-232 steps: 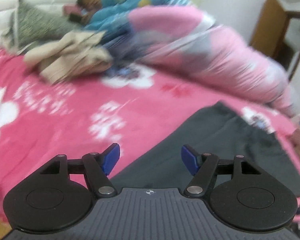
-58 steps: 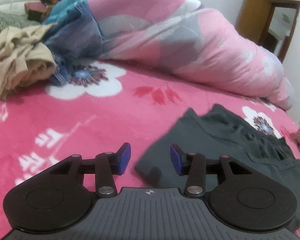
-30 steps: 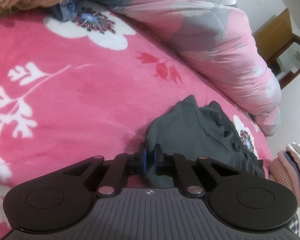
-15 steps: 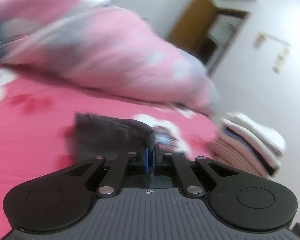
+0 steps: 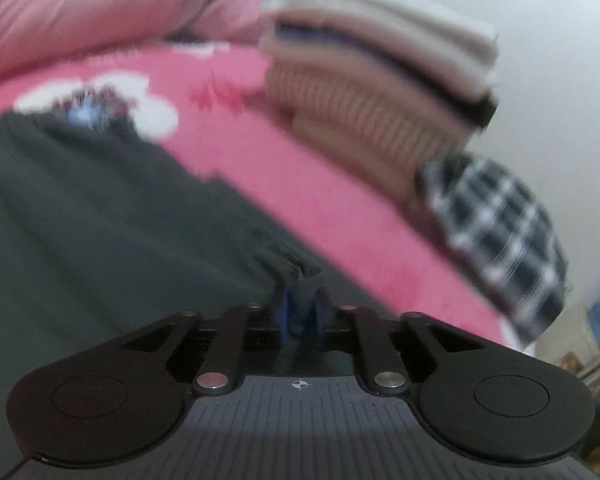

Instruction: Fold clothes

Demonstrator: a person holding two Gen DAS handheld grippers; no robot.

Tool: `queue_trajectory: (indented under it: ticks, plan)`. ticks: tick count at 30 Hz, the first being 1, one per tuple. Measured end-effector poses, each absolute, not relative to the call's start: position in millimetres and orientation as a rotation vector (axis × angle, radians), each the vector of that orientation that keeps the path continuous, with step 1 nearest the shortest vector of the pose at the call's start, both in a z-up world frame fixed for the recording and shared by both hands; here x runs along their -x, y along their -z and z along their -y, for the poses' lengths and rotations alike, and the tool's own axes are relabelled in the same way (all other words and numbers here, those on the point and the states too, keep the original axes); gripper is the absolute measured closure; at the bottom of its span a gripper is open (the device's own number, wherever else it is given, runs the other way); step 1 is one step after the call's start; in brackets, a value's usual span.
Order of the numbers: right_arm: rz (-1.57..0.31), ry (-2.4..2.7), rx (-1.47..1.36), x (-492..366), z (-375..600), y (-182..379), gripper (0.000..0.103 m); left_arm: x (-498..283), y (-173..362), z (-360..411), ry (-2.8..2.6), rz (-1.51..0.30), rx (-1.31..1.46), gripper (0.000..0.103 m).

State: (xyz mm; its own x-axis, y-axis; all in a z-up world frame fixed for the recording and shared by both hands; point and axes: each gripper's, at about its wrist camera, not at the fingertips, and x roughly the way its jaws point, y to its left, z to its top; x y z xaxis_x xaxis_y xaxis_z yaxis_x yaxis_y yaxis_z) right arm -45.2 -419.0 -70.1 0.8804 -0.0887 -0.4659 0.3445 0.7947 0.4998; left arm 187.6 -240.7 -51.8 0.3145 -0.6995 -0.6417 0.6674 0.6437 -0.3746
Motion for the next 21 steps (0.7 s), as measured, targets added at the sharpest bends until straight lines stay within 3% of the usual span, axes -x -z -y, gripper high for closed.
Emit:
queue_trajectory:
  ticks: [2,4,5,14,21]
  plan:
    - [-0.430,0.226,-0.644,45,428,73,0.063,-182,50,227,0.916,-0.867,0.090,0.075]
    - [-0.419,0.189,-0.674,42,433,73,0.063,-170,39,208,0.938,-0.826,0.105,0.049]
    - [-0.417,0.162,-0.695,38,434,73,0.063,-163,33,198,0.948,-0.800,0.104,0.046]
    - [-0.505,-0.065,-0.816,-6,436,60,0.058,-88,3,121,0.773,-0.522,-0.172,0.043]
    - [-0.670,-0.060,-0.811,-37,421,51,0.056,-93,24,84,0.586,-0.560,-0.170,0.042]
